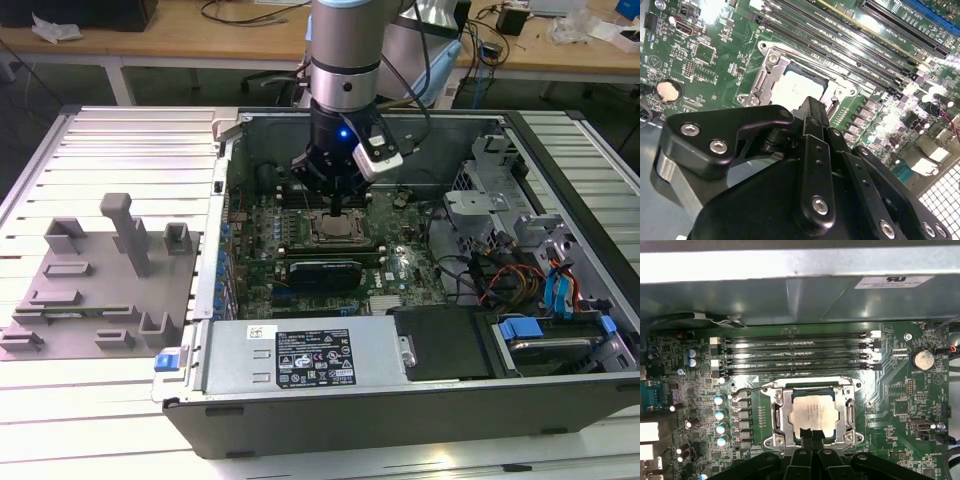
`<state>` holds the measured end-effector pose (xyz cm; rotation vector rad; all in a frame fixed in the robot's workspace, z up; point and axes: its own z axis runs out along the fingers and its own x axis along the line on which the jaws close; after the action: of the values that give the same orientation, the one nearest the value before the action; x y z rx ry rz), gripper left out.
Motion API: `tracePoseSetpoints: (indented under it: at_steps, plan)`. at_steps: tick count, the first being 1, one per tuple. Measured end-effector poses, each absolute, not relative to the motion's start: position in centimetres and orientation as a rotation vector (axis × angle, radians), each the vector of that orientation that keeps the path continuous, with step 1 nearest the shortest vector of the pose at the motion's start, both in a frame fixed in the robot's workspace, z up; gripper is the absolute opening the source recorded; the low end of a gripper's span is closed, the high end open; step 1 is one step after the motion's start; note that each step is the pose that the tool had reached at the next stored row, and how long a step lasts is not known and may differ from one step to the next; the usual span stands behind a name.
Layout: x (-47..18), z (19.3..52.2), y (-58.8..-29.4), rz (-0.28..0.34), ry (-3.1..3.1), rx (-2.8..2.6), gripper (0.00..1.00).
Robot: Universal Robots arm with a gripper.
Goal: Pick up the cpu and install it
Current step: 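Install the first cpu locking lever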
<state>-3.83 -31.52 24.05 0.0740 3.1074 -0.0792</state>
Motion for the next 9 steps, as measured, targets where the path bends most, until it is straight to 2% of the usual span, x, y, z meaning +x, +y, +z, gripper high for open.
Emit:
tracePoseSetpoints:
  at_steps: [9]
  plan:
    - [-5.3, 24.1, -31.0, -0.079, 3.107, 0.074, 0.11]
